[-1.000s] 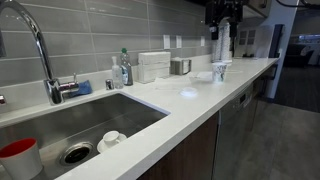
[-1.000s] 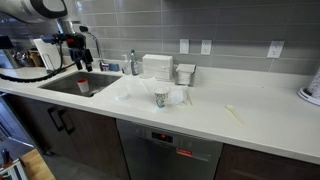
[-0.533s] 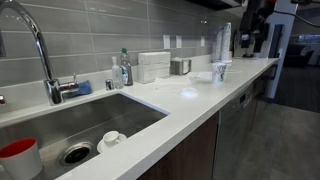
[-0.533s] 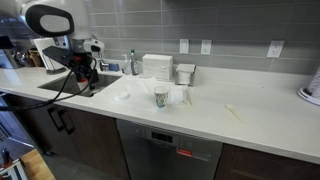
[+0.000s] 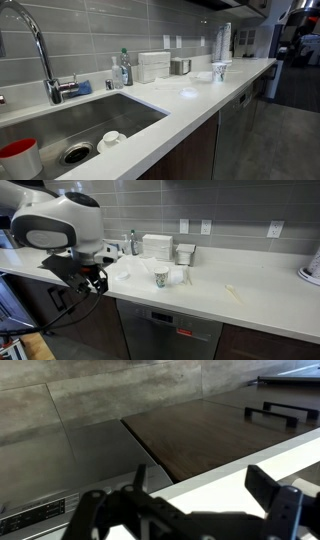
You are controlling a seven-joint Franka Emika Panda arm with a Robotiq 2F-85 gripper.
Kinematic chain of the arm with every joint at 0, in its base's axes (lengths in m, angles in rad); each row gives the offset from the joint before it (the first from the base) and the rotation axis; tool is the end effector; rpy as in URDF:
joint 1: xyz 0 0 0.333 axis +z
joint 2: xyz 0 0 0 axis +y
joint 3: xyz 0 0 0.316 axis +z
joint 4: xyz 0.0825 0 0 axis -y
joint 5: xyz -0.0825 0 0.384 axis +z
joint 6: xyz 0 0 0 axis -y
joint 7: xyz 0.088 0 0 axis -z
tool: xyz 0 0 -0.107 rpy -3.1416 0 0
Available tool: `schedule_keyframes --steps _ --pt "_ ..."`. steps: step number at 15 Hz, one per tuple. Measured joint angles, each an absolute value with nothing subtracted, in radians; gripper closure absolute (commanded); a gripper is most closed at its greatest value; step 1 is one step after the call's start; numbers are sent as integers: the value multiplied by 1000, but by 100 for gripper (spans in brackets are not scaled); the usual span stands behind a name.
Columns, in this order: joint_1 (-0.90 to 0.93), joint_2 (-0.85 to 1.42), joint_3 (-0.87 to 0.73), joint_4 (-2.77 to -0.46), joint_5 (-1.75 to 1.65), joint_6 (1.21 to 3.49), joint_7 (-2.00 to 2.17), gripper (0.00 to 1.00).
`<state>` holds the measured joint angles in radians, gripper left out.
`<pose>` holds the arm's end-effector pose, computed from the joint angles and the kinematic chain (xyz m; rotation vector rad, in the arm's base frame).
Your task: Turn on the dishwasher
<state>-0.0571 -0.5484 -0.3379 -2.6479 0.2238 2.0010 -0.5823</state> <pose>0.3375 -0.1209 0.4016 -2.7437 -0.1890 -0.0664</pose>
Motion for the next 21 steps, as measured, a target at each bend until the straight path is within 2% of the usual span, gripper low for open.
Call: schedule_keyframes --steps 7,21 --pt "-105 -408 -497 -2708 289 2141 -792 0" --pt "-125 -337 -475 -2684 350 2144 -823 0"
